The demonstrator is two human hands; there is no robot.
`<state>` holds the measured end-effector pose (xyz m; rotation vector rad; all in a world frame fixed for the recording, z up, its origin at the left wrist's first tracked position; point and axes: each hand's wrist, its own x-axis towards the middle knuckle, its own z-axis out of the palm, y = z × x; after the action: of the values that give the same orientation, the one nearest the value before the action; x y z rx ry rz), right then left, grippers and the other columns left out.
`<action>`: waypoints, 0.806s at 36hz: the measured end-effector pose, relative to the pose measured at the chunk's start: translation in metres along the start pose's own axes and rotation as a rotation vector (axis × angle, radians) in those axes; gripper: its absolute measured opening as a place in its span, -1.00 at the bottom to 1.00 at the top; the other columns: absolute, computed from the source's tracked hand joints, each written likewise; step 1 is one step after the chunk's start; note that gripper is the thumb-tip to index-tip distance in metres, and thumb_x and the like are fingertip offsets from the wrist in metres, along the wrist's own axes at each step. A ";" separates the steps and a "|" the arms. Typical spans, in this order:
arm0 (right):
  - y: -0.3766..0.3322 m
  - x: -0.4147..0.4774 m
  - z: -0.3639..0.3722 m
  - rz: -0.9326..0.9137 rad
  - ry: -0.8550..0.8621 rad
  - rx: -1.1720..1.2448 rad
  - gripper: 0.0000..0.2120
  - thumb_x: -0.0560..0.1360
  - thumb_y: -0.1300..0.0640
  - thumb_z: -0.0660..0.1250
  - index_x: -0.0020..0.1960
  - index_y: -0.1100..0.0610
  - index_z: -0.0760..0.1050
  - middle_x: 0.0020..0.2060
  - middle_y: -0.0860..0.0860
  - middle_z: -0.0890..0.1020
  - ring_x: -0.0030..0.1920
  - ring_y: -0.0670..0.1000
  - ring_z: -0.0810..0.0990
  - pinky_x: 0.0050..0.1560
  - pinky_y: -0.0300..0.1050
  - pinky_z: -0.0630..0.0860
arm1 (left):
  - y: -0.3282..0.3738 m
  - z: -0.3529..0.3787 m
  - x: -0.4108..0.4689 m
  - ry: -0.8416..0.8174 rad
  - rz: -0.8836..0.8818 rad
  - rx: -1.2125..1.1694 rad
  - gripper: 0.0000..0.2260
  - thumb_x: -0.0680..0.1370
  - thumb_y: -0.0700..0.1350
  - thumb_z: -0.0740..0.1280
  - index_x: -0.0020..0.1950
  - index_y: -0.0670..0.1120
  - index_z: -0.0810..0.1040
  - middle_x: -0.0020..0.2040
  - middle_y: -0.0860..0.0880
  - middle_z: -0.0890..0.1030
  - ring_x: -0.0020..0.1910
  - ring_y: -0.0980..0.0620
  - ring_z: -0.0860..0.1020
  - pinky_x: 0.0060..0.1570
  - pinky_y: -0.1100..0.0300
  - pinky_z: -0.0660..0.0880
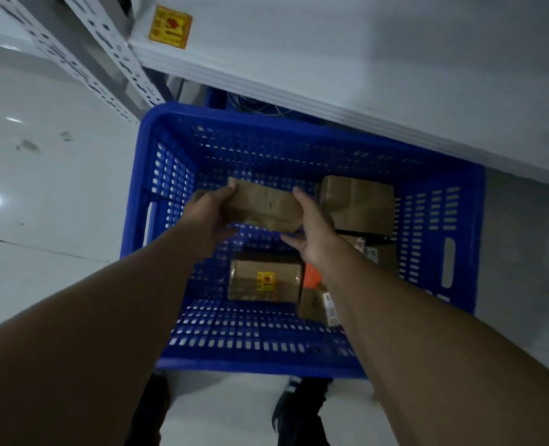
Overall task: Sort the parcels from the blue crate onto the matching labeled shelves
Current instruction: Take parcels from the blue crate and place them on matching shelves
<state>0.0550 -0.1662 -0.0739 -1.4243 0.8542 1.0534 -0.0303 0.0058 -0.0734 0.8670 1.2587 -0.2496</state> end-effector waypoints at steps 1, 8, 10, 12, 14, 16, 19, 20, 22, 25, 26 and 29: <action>-0.005 -0.011 -0.004 -0.006 -0.023 0.026 -0.43 0.43 -0.22 0.54 0.34 -0.02 0.50 0.37 0.02 0.51 0.33 0.08 0.51 0.16 0.09 0.64 | 0.004 0.000 -0.008 -0.018 0.008 -0.002 -0.55 0.53 0.06 0.50 0.30 -0.12 0.50 0.23 -0.13 0.58 0.11 -0.18 0.66 0.09 -0.19 0.63; -0.034 -0.093 -0.040 0.020 -0.213 0.147 -0.86 0.51 0.17 0.49 0.06 0.16 0.65 0.29 0.20 0.61 0.29 0.16 0.60 0.39 0.09 0.53 | 0.026 0.013 -0.083 -0.131 0.041 0.045 -0.86 0.62 -0.06 0.39 0.13 -0.09 0.58 0.19 -0.11 0.54 0.15 -0.16 0.59 0.25 -0.20 0.55; -0.036 -0.112 -0.045 -0.001 -0.224 0.100 -0.91 0.51 0.23 0.48 0.02 0.19 0.65 0.18 0.19 0.66 0.22 0.14 0.63 0.38 0.08 0.53 | 0.027 0.020 -0.104 -0.145 0.012 0.060 -0.69 0.58 0.05 0.43 0.25 -0.07 0.55 0.21 -0.10 0.55 0.19 -0.16 0.60 0.18 -0.22 0.59; -0.038 -0.132 -0.048 -0.029 -0.231 0.051 -0.97 0.52 0.29 0.45 -0.08 0.20 0.62 -0.02 0.14 0.66 0.05 0.10 0.66 0.30 -0.02 0.57 | 0.025 0.028 -0.118 -0.120 0.017 0.054 -0.55 0.51 0.07 0.51 0.33 -0.05 0.52 0.28 -0.14 0.53 0.20 -0.20 0.61 0.06 -0.24 0.64; -0.039 -0.151 -0.053 -0.042 -0.253 0.020 -0.90 0.52 0.34 0.43 -0.15 0.20 0.60 -0.07 0.12 0.64 0.01 0.09 0.64 0.21 -0.04 0.59 | 0.019 0.033 -0.130 -0.075 0.080 0.087 -0.61 0.53 -0.06 0.51 0.32 -0.04 0.54 0.29 -0.16 0.54 0.18 -0.20 0.61 -0.02 -0.18 0.67; -0.042 -0.167 -0.063 -0.009 -0.289 -0.037 -0.93 0.51 0.34 0.44 -0.10 0.21 0.59 -0.03 0.14 0.63 0.08 0.12 0.63 0.29 0.07 0.57 | 0.021 0.039 -0.144 -0.066 0.118 0.043 -0.67 0.53 -0.21 0.46 0.30 -0.08 0.58 0.23 -0.18 0.60 0.14 -0.21 0.63 -0.10 -0.07 0.68; -0.055 -0.196 -0.086 0.056 -0.294 -0.167 -0.88 0.51 0.22 0.48 0.04 0.15 0.60 0.10 0.11 0.65 0.16 0.09 0.64 0.22 0.12 0.61 | 0.041 0.050 -0.174 -0.094 0.156 -0.025 -0.72 0.51 -0.33 0.42 0.22 -0.20 0.62 0.09 -0.22 0.68 -0.05 -0.15 0.71 -0.23 0.09 0.65; -0.061 -0.208 -0.093 0.058 -0.300 -0.194 -0.83 0.52 0.18 0.48 0.10 0.14 0.61 0.16 0.11 0.65 0.18 0.07 0.65 0.19 0.08 0.62 | 0.050 0.054 -0.186 -0.121 0.164 0.004 -0.73 0.51 -0.33 0.41 0.21 -0.24 0.60 0.07 -0.22 0.68 -0.11 -0.13 0.71 -0.26 0.13 0.64; -0.074 -0.232 -0.108 0.044 -0.320 -0.206 -0.72 0.54 0.16 0.47 0.24 0.15 0.61 0.24 0.12 0.65 0.22 0.07 0.64 0.22 0.02 0.62 | 0.070 0.068 -0.214 -0.219 0.182 0.057 -0.72 0.50 -0.29 0.43 0.19 -0.28 0.56 0.09 -0.25 0.66 -0.02 -0.19 0.71 -0.14 0.09 0.66; -0.092 -0.277 -0.126 -0.009 -0.355 -0.145 -0.61 0.53 0.24 0.46 0.34 0.28 0.56 0.27 0.20 0.65 0.31 0.14 0.62 0.29 -0.05 0.58 | 0.095 0.095 -0.261 -0.325 0.206 0.107 -0.81 0.52 -0.25 0.44 0.10 -0.26 0.58 0.09 -0.25 0.68 0.05 -0.21 0.67 0.08 0.02 0.64; -0.097 -0.294 -0.131 -0.043 -0.379 -0.122 -0.63 0.52 0.26 0.46 0.31 0.31 0.57 0.25 0.21 0.66 0.32 0.16 0.62 0.33 -0.04 0.56 | 0.101 0.103 -0.277 -0.341 0.206 0.127 -0.84 0.55 -0.24 0.43 0.09 -0.25 0.60 0.11 -0.25 0.69 0.03 -0.18 0.68 0.09 0.00 0.64; -0.111 -0.346 -0.142 -0.152 -0.387 -0.074 -0.73 0.55 0.32 0.41 0.25 0.31 0.58 0.22 0.24 0.68 0.31 0.24 0.61 0.36 0.07 0.54 | 0.113 0.126 -0.331 -0.428 0.152 0.216 -0.85 0.58 -0.20 0.40 0.14 -0.18 0.62 0.16 -0.22 0.69 0.03 -0.14 0.69 0.07 -0.07 0.64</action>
<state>0.0598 -0.3128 0.2876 -1.2659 0.4251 1.2014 0.0209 -0.0998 0.2789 1.0250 0.7728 -0.4302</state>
